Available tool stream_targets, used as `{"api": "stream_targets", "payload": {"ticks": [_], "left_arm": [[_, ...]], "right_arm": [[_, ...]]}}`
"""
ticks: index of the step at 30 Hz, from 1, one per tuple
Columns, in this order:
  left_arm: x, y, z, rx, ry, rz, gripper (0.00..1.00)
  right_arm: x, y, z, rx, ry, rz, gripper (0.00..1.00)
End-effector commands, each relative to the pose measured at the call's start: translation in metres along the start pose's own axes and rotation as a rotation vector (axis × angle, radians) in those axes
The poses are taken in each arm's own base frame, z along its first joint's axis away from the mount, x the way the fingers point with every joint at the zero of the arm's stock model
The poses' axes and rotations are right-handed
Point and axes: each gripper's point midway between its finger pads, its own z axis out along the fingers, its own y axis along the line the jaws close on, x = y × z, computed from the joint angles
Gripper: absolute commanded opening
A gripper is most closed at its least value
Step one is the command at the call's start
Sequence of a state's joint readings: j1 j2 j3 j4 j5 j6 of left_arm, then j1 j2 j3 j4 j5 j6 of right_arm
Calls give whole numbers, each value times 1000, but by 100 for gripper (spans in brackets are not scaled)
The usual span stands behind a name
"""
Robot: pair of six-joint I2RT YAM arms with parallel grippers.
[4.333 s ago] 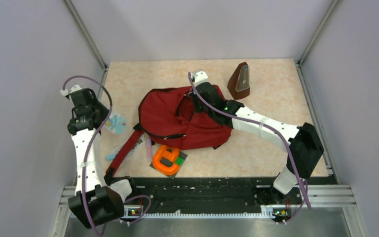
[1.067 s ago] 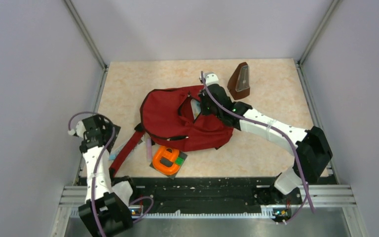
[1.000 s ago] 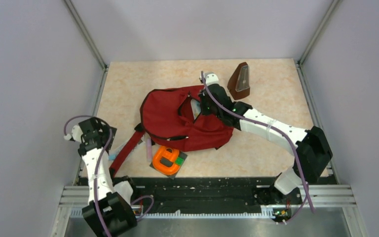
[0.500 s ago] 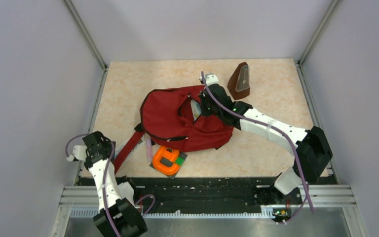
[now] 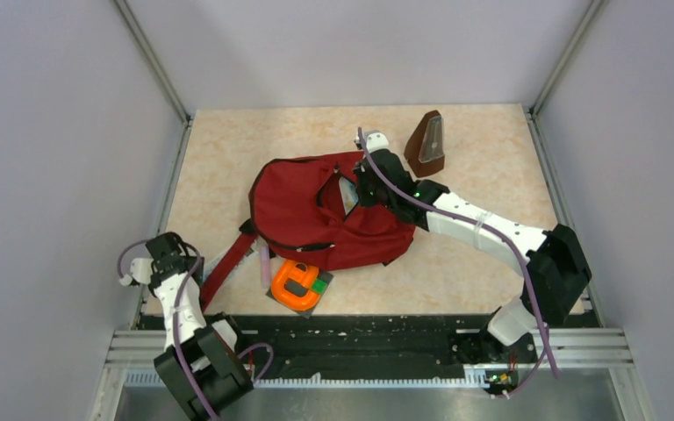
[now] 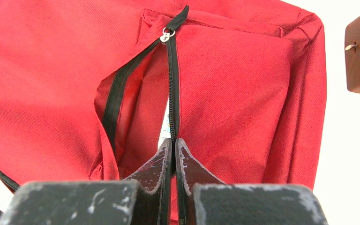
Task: Pack the student bag
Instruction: Pick up the stationery from the corner of the board.
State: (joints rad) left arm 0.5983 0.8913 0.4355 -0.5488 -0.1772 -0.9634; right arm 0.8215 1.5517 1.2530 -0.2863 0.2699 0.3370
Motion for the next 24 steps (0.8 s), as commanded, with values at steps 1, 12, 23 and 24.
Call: {"api": "stream_targets", "payload": {"ticks": [1, 12, 23, 24], "left_arm": [[-10, -6, 7, 13, -27, 16, 58], [-9, -11, 13, 11, 20, 42, 15], [-49, -78, -44, 257, -48, 187, 0], [-45, -87, -51, 311, -18, 204, 0]], "right_arm": [[-27, 4, -5, -15, -51, 23, 0], [-27, 1, -8, -6, -54, 12, 0], [-30, 2, -7, -12, -71, 11, 0], [-31, 3, -7, -15, -72, 11, 0]]}}
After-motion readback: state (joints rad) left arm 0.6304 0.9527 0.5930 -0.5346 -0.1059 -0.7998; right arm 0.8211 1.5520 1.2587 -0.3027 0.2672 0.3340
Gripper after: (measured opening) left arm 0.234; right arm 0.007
